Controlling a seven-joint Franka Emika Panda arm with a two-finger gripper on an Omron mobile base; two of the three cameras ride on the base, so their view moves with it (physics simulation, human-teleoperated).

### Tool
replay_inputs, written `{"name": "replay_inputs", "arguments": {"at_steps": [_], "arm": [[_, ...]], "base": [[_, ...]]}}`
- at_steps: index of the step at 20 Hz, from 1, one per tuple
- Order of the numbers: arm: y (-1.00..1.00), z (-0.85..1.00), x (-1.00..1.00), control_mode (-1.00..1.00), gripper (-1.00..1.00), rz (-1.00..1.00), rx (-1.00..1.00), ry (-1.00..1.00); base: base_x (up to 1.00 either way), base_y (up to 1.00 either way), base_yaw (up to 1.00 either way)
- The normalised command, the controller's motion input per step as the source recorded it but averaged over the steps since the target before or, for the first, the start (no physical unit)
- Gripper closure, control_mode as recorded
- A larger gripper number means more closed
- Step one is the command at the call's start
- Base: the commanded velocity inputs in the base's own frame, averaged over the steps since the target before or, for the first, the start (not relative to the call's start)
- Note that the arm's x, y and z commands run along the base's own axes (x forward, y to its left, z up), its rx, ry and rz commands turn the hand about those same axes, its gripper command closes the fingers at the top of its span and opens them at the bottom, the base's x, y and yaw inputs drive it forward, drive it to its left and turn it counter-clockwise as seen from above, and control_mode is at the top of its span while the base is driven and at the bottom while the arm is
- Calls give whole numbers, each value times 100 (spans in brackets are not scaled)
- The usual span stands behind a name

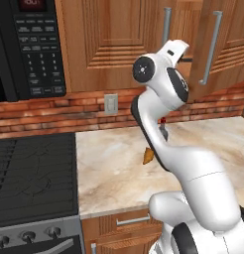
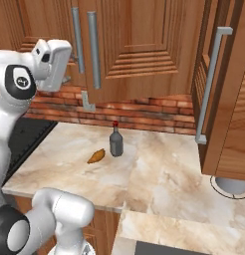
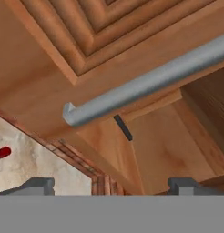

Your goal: Pick the pan from the cabinet and place it on the stove. Then turn on the stove burner for the pan.

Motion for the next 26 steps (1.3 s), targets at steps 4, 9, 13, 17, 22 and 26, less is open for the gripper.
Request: {"name": "replay_inputs", "arguments": {"at_steps": [4, 9, 13, 17, 22, 26], "arm": [[-28, -3, 44, -100, -100, -8, -7, 9], [-24, -3, 41, -100, -100, -3, -4, 8], [-1, -2, 40, -100, -100, 0, -3, 5], [0, -2, 37, -100, -100, 0, -3, 6], [-6, -1, 36, -100, -100, 0, -3, 7], [-11, -1, 39, -100, -100, 0, -2, 8]], "base": [[0, 0, 0], [0, 0, 0], [0, 0, 0], [0, 0, 0], [0, 0, 0], [0, 0, 0]]}}
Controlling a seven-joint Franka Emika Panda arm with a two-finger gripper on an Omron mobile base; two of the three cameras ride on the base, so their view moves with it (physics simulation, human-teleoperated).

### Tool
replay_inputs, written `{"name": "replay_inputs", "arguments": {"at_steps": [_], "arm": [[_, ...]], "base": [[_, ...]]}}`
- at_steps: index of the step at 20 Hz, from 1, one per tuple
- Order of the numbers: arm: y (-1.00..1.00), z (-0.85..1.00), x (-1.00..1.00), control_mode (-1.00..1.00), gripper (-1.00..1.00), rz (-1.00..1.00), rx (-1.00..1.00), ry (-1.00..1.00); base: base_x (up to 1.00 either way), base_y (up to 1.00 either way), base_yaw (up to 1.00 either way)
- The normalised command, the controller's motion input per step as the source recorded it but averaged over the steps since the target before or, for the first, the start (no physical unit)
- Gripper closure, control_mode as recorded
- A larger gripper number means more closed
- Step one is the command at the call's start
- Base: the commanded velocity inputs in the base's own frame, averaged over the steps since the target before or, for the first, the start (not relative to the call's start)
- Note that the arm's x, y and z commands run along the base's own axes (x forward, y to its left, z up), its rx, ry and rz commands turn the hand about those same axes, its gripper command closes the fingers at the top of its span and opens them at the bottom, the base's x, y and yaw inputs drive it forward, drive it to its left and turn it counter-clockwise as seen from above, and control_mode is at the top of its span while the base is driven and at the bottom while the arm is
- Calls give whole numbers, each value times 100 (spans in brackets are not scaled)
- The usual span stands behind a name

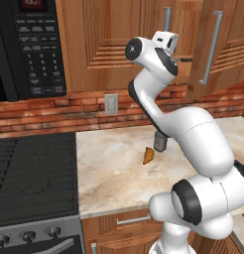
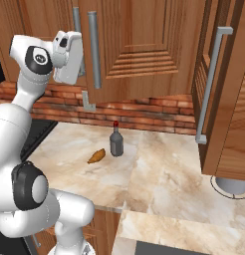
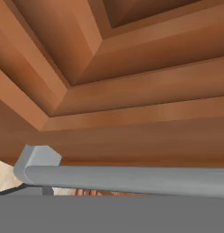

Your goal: Pick the pan from the cabinet and place it on the stove. Then turn on the stove burner for the pan.

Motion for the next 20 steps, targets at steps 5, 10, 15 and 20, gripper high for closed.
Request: {"name": "replay_inputs", "arguments": {"at_steps": [5, 10, 15, 20], "arm": [[-27, 0, 32, -100, -100, 0, -1, 8], [-55, 0, 4, -100, -100, 0, 0, 8], [-50, -3, 0, -100, -100, 0, 0, 9], [-45, -1, -25, -100, -100, -1, 0, 1]], "base": [[0, 0, 0], [0, 0, 0], [0, 0, 0], [0, 0, 0]]}}
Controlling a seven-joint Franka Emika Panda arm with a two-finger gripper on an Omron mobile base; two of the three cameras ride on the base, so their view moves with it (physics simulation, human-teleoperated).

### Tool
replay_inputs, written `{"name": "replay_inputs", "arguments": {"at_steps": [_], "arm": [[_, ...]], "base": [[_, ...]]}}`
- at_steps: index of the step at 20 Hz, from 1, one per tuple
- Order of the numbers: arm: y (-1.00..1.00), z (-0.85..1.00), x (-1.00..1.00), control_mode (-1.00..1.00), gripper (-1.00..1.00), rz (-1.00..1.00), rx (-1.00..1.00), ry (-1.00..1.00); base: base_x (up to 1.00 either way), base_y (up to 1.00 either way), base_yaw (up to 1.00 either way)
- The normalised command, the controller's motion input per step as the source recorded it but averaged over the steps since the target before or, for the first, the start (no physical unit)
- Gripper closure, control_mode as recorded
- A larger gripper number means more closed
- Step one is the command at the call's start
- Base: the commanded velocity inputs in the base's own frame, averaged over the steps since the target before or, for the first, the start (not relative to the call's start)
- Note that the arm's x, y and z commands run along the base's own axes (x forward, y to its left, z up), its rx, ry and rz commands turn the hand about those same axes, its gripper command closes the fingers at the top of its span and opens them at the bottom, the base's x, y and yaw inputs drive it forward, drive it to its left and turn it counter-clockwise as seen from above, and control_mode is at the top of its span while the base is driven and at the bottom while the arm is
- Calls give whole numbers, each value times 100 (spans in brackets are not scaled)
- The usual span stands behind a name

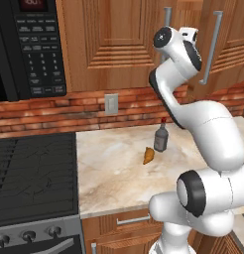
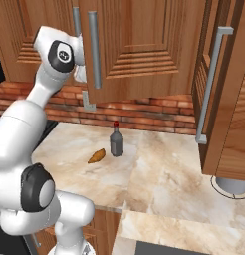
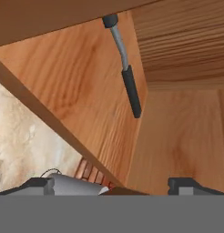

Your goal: Pick the pan from the cabinet and place it on the stove. Then turn on the stove burner for the pan.

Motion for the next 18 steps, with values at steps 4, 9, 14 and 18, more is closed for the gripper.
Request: {"name": "replay_inputs", "arguments": {"at_steps": [4, 9, 14, 18], "arm": [[-48, 0, -68, -100, -100, -4, 0, -3], [-45, 0, -82, -100, -100, -7, 0, -7], [-56, 0, -76, -100, -100, -7, 0, -6], [-67, 1, -56, -100, -100, -5, 0, -2]], "base": [[0, 0, 0], [0, 0, 0], [0, 0, 0], [0, 0, 0]]}}
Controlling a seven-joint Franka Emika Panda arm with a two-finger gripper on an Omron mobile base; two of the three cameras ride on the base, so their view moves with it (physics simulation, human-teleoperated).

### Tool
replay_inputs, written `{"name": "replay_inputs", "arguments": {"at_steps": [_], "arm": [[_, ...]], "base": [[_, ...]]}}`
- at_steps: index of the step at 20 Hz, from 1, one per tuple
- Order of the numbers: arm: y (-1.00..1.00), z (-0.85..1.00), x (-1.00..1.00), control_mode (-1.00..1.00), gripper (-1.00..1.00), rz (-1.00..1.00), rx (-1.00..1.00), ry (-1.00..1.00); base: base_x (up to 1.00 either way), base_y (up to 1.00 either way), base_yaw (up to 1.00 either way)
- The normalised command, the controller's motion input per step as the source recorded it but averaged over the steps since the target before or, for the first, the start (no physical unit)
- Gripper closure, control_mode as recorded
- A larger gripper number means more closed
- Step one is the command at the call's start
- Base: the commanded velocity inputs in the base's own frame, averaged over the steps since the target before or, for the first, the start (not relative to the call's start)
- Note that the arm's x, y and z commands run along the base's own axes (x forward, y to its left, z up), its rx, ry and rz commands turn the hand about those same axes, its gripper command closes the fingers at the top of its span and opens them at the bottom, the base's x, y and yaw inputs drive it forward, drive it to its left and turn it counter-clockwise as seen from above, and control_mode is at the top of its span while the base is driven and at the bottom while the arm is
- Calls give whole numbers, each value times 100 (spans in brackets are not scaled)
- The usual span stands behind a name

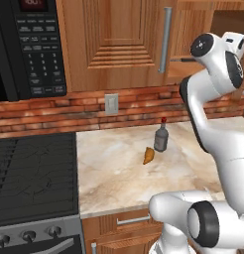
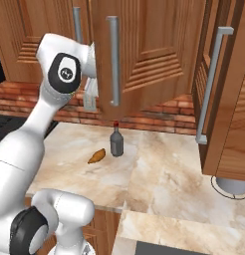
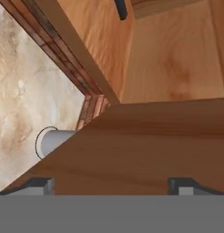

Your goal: Pick the pan from the cabinet and place it on the stove. Then turn on the stove burner for the pan.

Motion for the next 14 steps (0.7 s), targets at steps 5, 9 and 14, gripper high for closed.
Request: {"name": "replay_inputs", "arguments": {"at_steps": [5, 9, 14], "arm": [[-72, 1, -42, -100, -100, -3, 0, 0], [-72, 0, -33, -100, -100, -3, 0, 0], [-68, 0, -27, -100, -100, -2, 0, 0]], "base": [[0, 0, 0], [0, 0, 0], [0, 0, 0]]}}
